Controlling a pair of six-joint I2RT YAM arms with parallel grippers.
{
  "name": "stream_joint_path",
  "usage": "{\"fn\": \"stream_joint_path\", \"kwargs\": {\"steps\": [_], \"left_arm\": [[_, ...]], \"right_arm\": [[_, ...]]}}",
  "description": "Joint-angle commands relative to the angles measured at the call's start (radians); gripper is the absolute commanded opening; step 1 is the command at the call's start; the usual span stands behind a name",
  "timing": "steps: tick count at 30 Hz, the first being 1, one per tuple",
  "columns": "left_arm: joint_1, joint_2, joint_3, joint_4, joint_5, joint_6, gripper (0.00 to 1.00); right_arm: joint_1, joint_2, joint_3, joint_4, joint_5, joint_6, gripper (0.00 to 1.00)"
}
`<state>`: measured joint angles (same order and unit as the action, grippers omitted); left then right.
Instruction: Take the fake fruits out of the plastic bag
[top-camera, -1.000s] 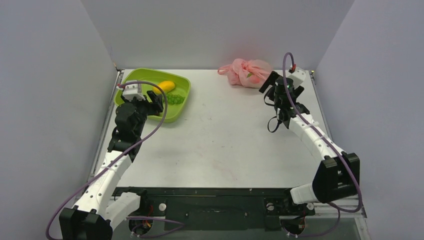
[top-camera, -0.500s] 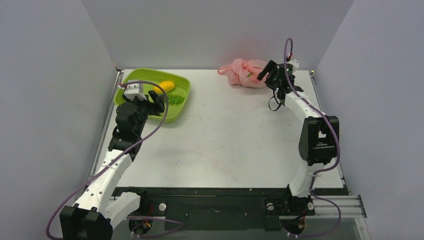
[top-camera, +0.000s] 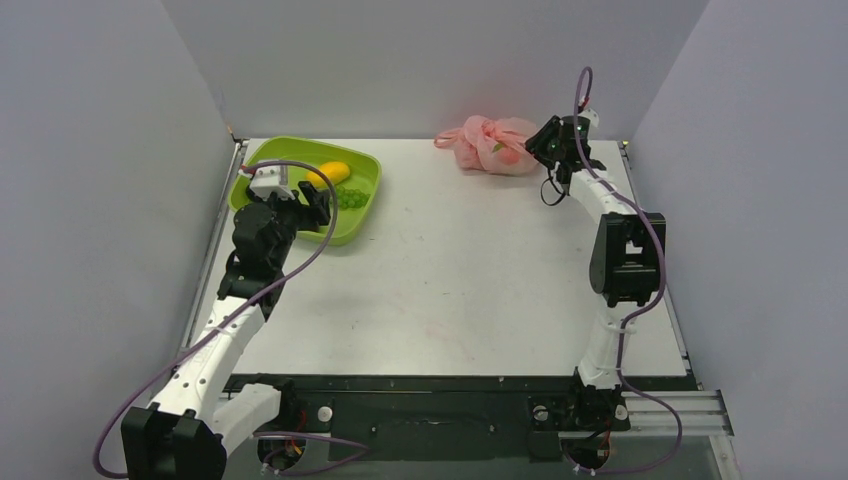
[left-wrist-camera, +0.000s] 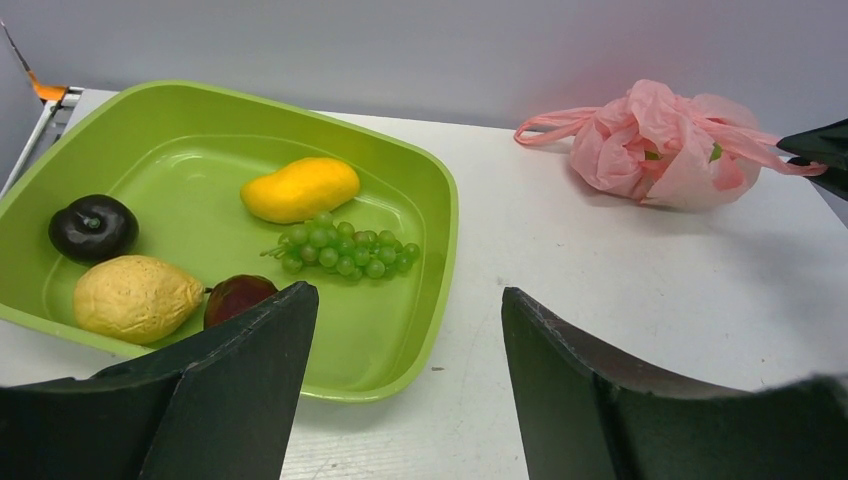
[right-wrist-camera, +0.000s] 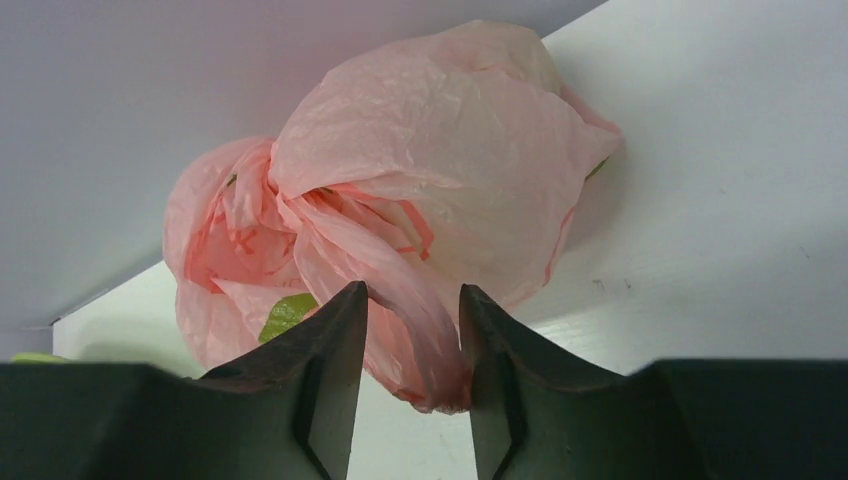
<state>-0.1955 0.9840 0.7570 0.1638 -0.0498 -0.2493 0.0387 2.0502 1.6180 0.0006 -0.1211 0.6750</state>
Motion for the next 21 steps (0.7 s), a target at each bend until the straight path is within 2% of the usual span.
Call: {"fn": "stream_joint_path", "kwargs": {"steps": [1, 5, 9, 12, 21], "left_arm": [[0.007, 0.011, 0.025, 0.052, 0.019, 0.012, 0.65], [0.007, 0.027, 0.031, 0.049, 0.044, 0.005, 0.65], [0.008, 0.055, 0.051, 0.035, 0.084, -0.003, 0.66], [0.009, 0.066, 0.058, 0.039, 0.091, -0.011, 0.66], [0.006, 0.082, 0.044, 0.025, 0.095, -0.031, 0.66]], "right_arm": [[0.005, -0.025, 0.000, 0.063, -0.051, 0.049, 0.25], [0.011, -0.070, -0.096, 0.128, -0.087, 0.055, 0.00], [0.034, -0.176, -0.241, 0.184, -0.096, 0.074, 0.00], [0.068, -0.314, -0.427, 0.254, -0.108, 0.100, 0.00], [0.346, -0.754, -0.884, 0.284, 0.063, 0.104, 0.00]]}}
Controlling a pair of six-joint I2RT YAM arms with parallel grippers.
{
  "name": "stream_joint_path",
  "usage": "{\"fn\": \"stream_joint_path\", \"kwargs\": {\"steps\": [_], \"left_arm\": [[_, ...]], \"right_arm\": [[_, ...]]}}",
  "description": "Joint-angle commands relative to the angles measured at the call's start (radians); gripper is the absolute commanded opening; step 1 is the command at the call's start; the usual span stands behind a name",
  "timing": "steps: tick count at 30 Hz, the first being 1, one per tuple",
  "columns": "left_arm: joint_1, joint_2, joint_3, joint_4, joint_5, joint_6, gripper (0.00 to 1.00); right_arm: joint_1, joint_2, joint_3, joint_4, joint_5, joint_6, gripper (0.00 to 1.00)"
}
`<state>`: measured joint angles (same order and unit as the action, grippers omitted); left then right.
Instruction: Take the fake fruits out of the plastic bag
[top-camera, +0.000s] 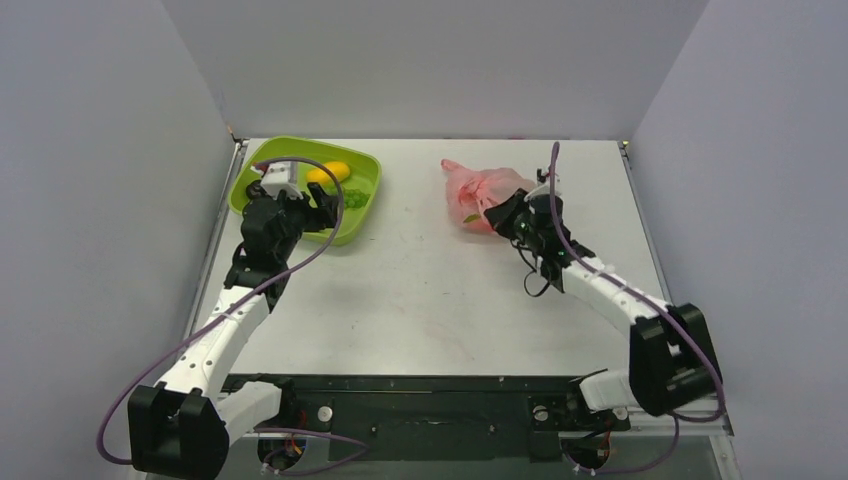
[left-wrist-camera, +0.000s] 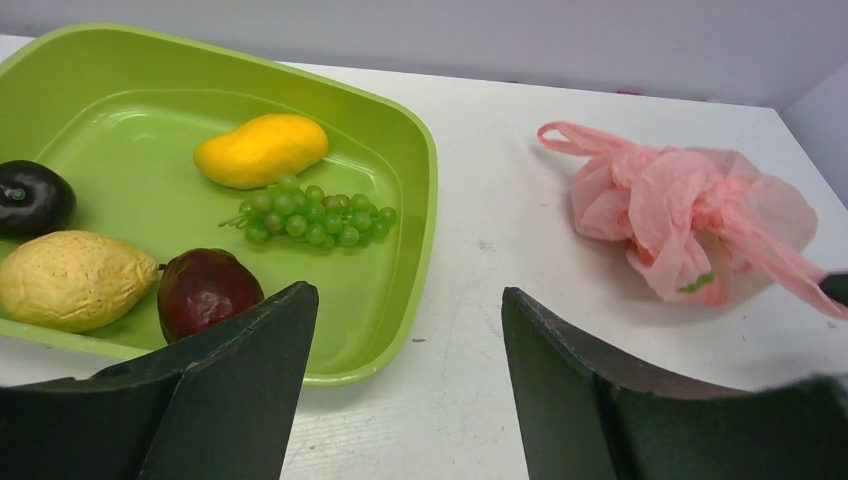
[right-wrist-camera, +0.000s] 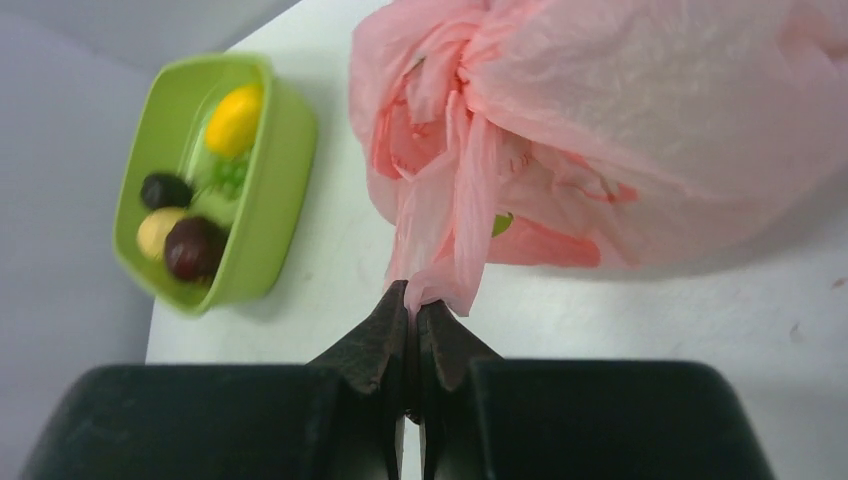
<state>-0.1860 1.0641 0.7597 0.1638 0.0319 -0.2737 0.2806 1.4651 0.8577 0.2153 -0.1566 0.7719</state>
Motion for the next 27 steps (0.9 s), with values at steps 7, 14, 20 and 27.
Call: {"fn": "stream_joint_path", "kwargs": {"steps": [7, 14, 20, 27], "left_arm": [[-0.053, -0.008, 0.055, -0.034, 0.021, 0.021, 0.66], [-0.159, 0.009, 0.075, -0.099, 0.047, 0.096, 0.66], [-0.259, 0.160, 0.182, -0.242, 0.253, 0.109, 0.66], [-0.338, 0.300, 0.259, -0.342, 0.313, 0.153, 0.66]], "right_arm": [[0.378, -0.499, -0.310, -0.067, 0.306, -0.005, 0.00], [0.642, -0.592, -0.362, -0.175, 0.397, 0.030, 0.00], [0.813, -0.551, -0.361, -0.171, 0.455, 0.043, 0.00], [1.007, -0.480, -0.335, -0.135, 0.557, 0.077, 0.00]]}}
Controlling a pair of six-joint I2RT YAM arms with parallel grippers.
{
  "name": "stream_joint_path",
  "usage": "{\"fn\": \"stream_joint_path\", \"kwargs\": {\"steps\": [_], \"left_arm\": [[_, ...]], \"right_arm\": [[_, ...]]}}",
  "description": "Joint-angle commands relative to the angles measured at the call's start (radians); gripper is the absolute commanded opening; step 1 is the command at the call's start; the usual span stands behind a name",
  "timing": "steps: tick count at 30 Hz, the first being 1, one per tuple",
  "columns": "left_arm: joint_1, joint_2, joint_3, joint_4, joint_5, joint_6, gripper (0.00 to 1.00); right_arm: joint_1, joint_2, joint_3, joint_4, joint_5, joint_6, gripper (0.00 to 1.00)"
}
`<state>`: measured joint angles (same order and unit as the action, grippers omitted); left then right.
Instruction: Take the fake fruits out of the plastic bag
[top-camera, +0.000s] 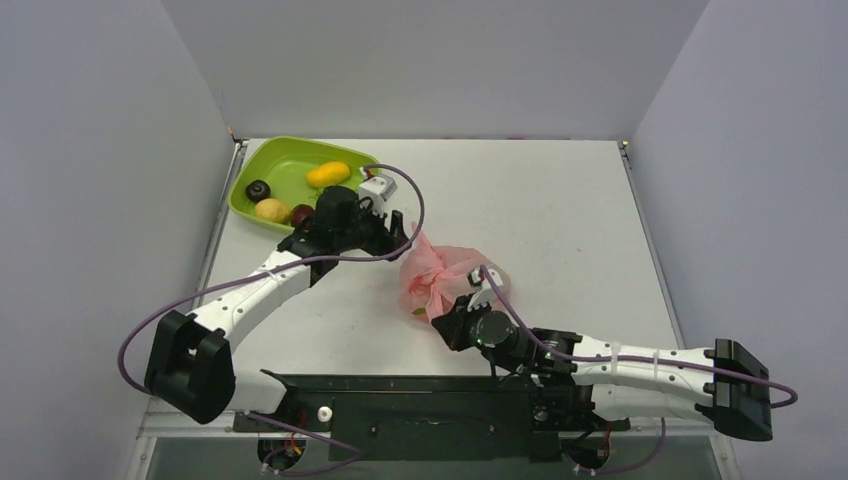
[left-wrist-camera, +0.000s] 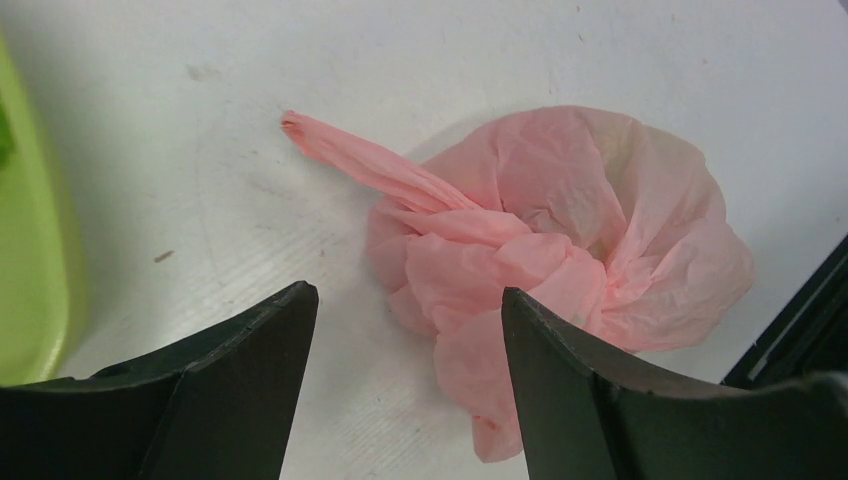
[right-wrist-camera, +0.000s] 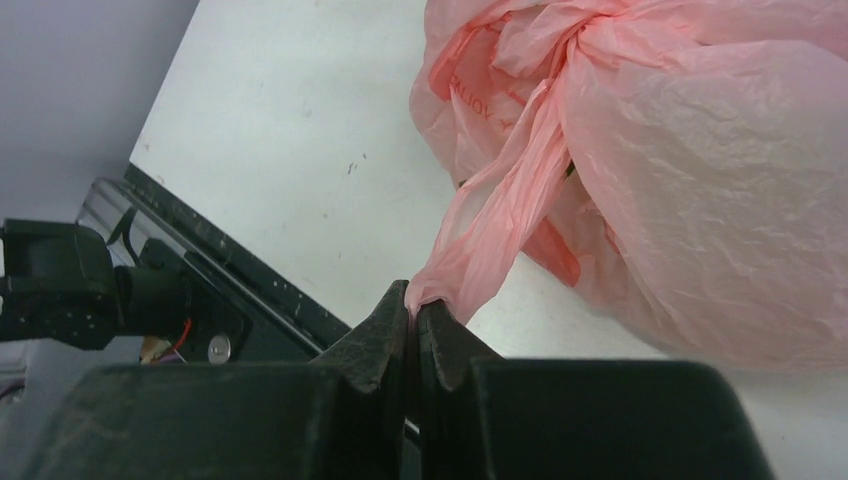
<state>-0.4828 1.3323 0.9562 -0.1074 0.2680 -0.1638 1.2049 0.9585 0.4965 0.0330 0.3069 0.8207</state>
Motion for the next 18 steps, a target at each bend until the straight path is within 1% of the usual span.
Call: {"fn": "stream_joint_path", "kwargs": {"steps": [1, 3, 9, 11, 15, 18], "left_arm": [[-0.057, 0.046, 0.066, -0.077, 0.093, 0.050, 0.66], [-0.082, 0.063, 0.077, -0.095, 0.111, 0.063, 0.66], [-0.160, 0.112, 0.108, -0.161, 0.150, 0.117, 0.65], [-0.194, 0.127, 0.124, -0.202, 0.138, 0.141, 0.65], [-0.257, 0.142, 0.126, -0.240, 0.070, 0.183, 0.62], [-0.288, 0.160, 0.136, -0.270, 0.016, 0.207, 0.58]], "right_arm": [[0.111, 0.036, 0.029, 0.046, 0.117, 0.036, 0.00], [0.141, 0.043, 0.028, 0.048, 0.148, 0.058, 0.00], [0.176, 0.041, 0.014, 0.016, 0.189, 0.102, 0.00], [0.182, 0.031, 0.008, 0.001, 0.215, 0.113, 0.00], [0.184, 0.011, -0.003, -0.020, 0.238, 0.123, 0.00], [0.184, 0.001, 0.001, -0.043, 0.241, 0.117, 0.00]]}}
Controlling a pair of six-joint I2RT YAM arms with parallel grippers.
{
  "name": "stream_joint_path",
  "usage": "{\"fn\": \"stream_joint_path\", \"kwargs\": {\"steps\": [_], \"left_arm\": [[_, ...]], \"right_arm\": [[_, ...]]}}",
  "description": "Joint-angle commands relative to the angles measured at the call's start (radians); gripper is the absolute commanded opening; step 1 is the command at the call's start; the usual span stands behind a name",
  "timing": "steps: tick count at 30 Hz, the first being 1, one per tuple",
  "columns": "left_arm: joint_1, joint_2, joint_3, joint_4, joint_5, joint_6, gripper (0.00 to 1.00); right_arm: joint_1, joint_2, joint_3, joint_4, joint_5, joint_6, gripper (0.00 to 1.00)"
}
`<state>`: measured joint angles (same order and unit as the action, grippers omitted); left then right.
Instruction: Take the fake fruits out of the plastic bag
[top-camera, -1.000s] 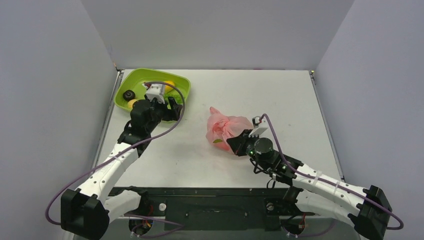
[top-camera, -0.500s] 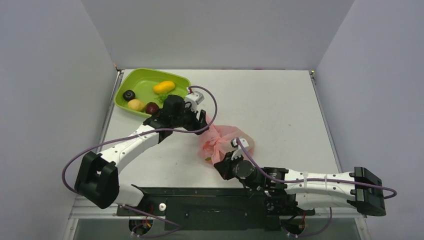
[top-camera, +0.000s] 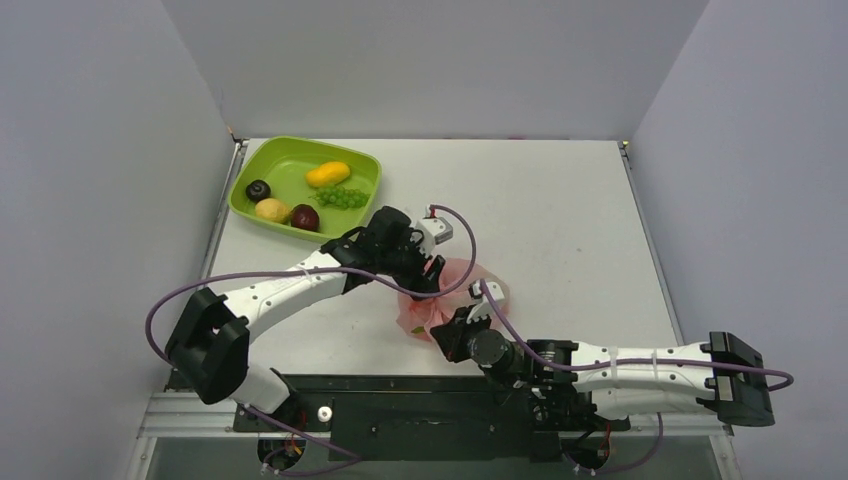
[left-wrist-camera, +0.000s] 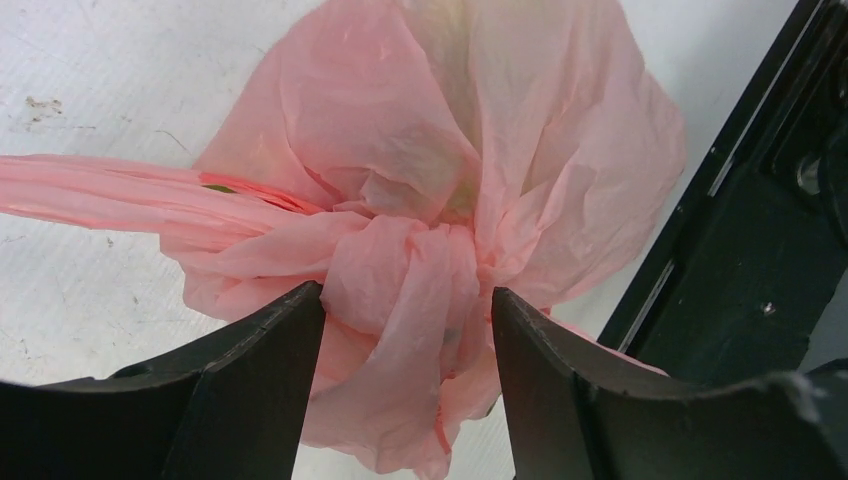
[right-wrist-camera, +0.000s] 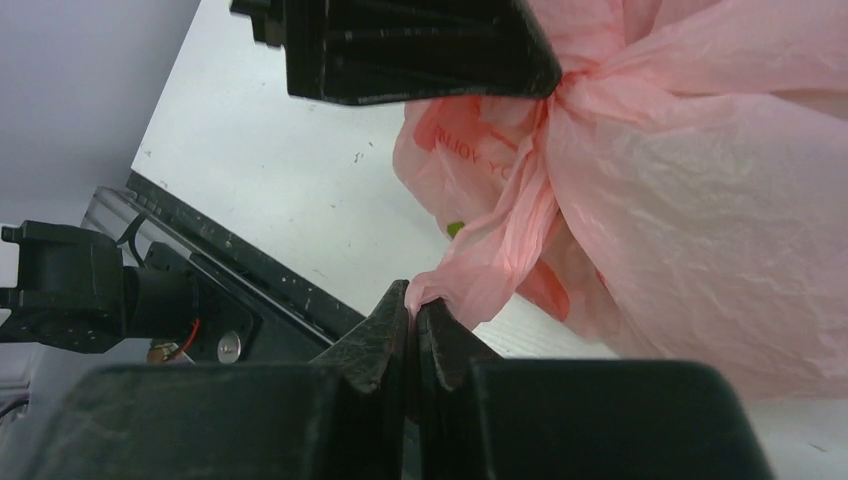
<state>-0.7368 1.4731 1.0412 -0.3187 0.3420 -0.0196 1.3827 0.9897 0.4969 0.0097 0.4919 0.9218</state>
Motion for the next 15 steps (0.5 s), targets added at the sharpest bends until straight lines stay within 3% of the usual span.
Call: {"fn": "stream_joint_path", "kwargs": {"steps": [1, 4, 9, 10, 12, 15], "left_arm": [[-0.037, 0.034, 0.060, -0.066, -0.071, 0.066, 0.57], [-0.041, 0.062, 0.076, -0.090, -0.117, 0.074, 0.48], [-0.045, 0.079, 0.097, -0.095, -0.129, 0.075, 0.32], [-0.045, 0.080, 0.102, -0.094, -0.132, 0.075, 0.29], [-0.044, 0.076, 0.103, -0.091, -0.142, 0.075, 0.22], [-0.044, 0.075, 0.106, -0.090, -0.152, 0.076, 0.12]], "right_arm": [[0.007, -0.032, 0.000, -0.035, 0.055, 0.013, 0.00], [0.006, -0.040, -0.003, -0.055, 0.065, 0.007, 0.02], [0.004, -0.049, 0.013, -0.109, 0.104, 0.012, 0.16], [0.003, -0.056, 0.016, -0.129, 0.126, 0.016, 0.27], [-0.014, -0.070, 0.024, -0.159, 0.139, 0.004, 0.38], [-0.074, -0.084, 0.064, -0.218, 0.116, -0.034, 0.47]]}}
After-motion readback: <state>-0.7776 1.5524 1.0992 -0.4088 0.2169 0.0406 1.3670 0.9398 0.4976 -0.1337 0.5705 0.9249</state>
